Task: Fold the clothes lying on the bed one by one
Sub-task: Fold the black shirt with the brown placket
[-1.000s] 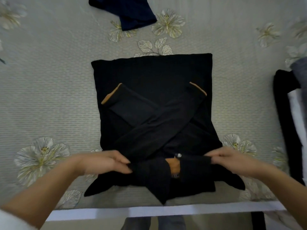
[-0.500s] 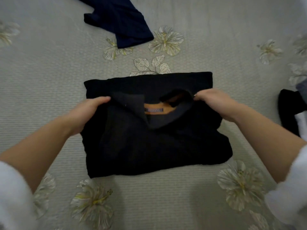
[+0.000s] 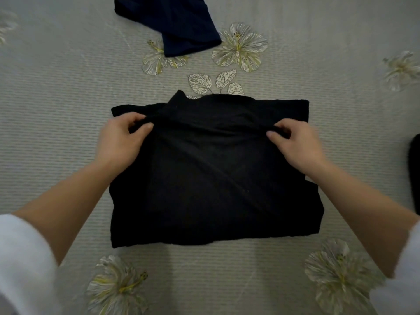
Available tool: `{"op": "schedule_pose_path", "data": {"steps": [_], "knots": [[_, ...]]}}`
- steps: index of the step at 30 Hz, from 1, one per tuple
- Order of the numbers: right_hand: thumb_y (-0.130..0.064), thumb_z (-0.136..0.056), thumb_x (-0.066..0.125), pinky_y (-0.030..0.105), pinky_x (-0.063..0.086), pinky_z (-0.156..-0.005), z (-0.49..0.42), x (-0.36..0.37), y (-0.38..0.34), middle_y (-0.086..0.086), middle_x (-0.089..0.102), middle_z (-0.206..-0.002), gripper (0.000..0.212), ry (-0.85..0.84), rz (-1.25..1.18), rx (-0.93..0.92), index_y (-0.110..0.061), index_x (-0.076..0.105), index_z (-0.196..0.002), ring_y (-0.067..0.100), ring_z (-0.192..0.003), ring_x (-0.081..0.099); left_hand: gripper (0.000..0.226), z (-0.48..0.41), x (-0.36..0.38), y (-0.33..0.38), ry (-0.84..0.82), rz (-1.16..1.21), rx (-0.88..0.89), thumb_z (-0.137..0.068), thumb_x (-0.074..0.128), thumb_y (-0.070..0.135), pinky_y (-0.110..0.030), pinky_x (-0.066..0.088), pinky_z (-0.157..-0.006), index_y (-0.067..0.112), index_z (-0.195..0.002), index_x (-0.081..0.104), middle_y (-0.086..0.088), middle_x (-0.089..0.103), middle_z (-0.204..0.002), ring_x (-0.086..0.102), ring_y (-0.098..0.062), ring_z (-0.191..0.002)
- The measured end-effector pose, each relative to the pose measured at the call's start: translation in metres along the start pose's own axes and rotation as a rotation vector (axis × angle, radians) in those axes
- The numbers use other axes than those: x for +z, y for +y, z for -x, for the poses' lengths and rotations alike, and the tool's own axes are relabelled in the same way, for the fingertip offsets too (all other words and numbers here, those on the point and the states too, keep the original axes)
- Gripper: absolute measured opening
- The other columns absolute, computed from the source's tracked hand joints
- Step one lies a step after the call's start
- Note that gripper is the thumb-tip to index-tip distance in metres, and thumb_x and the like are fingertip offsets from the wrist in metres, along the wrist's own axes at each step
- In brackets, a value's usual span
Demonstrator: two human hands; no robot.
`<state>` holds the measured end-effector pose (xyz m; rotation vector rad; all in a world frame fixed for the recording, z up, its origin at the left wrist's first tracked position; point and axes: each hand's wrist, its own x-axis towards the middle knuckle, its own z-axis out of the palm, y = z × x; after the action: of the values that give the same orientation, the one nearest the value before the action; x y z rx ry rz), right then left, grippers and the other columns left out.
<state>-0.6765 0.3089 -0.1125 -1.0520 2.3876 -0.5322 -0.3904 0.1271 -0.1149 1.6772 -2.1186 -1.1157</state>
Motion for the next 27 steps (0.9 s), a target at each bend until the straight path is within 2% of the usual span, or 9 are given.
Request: {"op": "schedule_pose_path", "data": {"steps": [3,5,8,11,13,15,19,22,27], "knots": [[-0.047,-0.084,0.065,0.039,0.043,-0.095,0.006,-0.007,0.009,-0.001,0.059,-0.113,0.044,0.114,-0.036,0.045,-0.024,0.058,-0.122,0.017,-0.107,0.055,0.039,0.008,-0.003,-0.008,0.06,-0.008,-0.058,-0.088,0.063,0.035,-0.032,0.048,-0.088,0.023,-0.125,0.057,0.003,0.063,-0.11,0.06,-0.013,-0.097],[-0.043,-0.085,0.064,0.041,0.042,-0.099,0.024,-0.011,0.019,-0.003,0.056,-0.117,0.045,0.222,-0.121,0.123,-0.022,0.056,-0.124,0.017,-0.112,0.052,0.047,0.032,-0.003,-0.017,0.162,0.003,-0.127,-0.089,0.063,0.033,-0.028,0.042,-0.09,0.019,-0.132,0.05,-0.003,0.057,-0.121,0.055,-0.016,-0.107],[-0.034,-0.088,0.062,0.037,0.044,-0.098,0.077,-0.009,0.042,-0.004,0.056,-0.116,0.037,0.299,-0.319,0.346,-0.018,0.056,-0.121,0.016,-0.108,0.054,0.054,0.089,0.001,-0.041,0.258,0.051,-0.293,-0.089,0.061,0.038,-0.038,0.041,-0.101,0.015,-0.134,0.043,-0.008,0.051,-0.129,0.05,-0.023,-0.119],[-0.031,-0.088,0.066,0.028,0.049,-0.087,0.132,0.009,0.064,0.01,0.061,-0.115,0.033,0.321,-0.445,0.544,-0.014,0.058,-0.114,0.023,-0.102,0.061,0.056,0.146,0.014,-0.056,0.263,0.209,-0.501,-0.09,0.058,0.044,-0.042,0.043,-0.099,0.014,-0.134,0.04,-0.01,0.055,-0.125,0.054,-0.024,-0.113],[-0.028,-0.086,0.069,0.007,0.046,-0.068,0.158,0.02,0.07,0.012,0.062,-0.11,0.033,0.279,-0.523,0.595,-0.007,0.059,-0.11,0.012,-0.086,0.062,0.047,0.175,0.023,-0.052,0.245,0.294,-0.572,-0.092,0.057,0.04,-0.036,0.044,-0.091,0.012,-0.128,0.045,-0.008,0.057,-0.118,0.056,-0.02,-0.105],[-0.026,-0.086,0.069,0.001,0.042,-0.057,0.17,0.025,0.069,0.01,0.064,-0.101,0.027,0.203,-0.561,0.595,-0.005,0.062,-0.101,0.004,-0.077,0.058,0.032,0.191,0.028,-0.047,0.264,0.346,-0.586,-0.093,0.056,0.037,-0.034,0.043,-0.082,0.013,-0.114,0.053,-0.006,0.06,-0.105,0.057,-0.02,-0.095],[-0.019,-0.091,0.062,0.022,0.048,-0.067,0.161,0.013,0.069,0.01,0.068,-0.104,0.012,0.113,-0.814,0.714,-0.007,0.063,-0.093,0.016,-0.086,0.061,0.026,0.193,0.023,-0.05,0.373,0.575,-0.622,-0.095,0.057,0.029,-0.033,0.054,-0.071,0.009,-0.111,0.054,-0.013,0.063,-0.107,0.061,-0.023,-0.092],[-0.011,-0.094,0.057,0.024,0.054,-0.058,0.157,-0.009,0.077,0.013,0.068,-0.1,0.008,0.014,-1.023,0.699,-0.011,0.053,-0.087,0.022,-0.081,0.066,0.008,0.193,0.009,-0.049,0.423,0.821,-0.631,-0.098,0.052,0.016,-0.028,0.06,-0.062,0.01,-0.101,0.048,-0.008,0.06,-0.102,0.063,-0.018,-0.088],[0.007,-0.087,0.059,0.016,0.053,-0.052,0.181,-0.026,0.099,0.012,0.067,-0.088,0.013,-0.188,-0.749,0.575,-0.005,0.056,-0.089,0.007,-0.062,0.068,0.018,0.205,0.005,-0.074,0.507,0.787,-0.644,-0.098,0.05,0.009,-0.019,0.055,-0.056,0.023,-0.086,0.048,0.001,0.058,-0.091,0.059,-0.012,-0.082]]}}
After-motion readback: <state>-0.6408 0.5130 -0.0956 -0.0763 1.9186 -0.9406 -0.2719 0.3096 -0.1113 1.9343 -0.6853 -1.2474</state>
